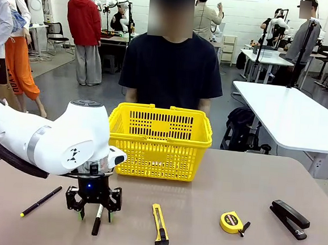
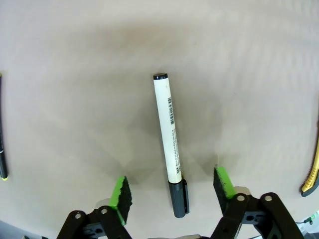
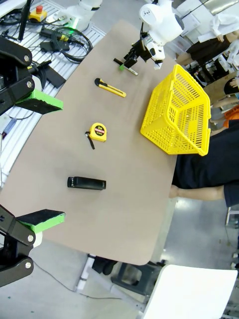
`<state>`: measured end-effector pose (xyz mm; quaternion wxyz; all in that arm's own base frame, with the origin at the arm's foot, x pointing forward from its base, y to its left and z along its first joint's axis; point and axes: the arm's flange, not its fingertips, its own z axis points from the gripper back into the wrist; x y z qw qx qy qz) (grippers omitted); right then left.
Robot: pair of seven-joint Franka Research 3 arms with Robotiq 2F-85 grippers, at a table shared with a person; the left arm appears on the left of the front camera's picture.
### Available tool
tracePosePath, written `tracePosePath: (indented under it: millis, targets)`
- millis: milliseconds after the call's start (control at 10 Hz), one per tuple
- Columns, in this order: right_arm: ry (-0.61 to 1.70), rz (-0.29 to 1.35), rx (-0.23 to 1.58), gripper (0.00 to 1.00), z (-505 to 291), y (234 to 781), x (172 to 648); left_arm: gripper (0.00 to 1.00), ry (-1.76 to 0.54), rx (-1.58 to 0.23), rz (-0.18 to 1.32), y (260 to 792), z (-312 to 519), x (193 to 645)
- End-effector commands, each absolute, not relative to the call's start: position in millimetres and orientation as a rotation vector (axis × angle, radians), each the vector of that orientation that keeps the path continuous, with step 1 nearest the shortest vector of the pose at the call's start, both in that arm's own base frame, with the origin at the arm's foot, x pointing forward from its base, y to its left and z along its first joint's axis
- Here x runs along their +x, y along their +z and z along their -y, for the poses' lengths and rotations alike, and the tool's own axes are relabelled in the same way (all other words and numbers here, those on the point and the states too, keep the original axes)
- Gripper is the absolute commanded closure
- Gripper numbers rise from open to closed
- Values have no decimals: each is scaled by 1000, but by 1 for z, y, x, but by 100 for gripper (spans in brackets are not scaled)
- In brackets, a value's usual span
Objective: Place the items the person wants into the basket.
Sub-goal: Pick up the item the person points to and place it in the Market Basket.
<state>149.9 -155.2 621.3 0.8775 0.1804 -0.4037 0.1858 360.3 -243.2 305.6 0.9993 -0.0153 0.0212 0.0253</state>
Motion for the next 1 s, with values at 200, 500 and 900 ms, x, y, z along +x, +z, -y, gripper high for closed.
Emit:
tracePosePath:
  millis: [200, 500, 900]
  targets:
    - [396, 844, 380, 0, 155, 621, 151, 100, 22, -30, -29, 303, 246, 363]
    - [396, 844, 380, 0, 155, 621, 151, 100, 17, -28, -33, 303, 246, 362]
    - [396, 844, 380, 0, 155, 621, 151, 100, 13, -29, -40, 303, 246, 363]
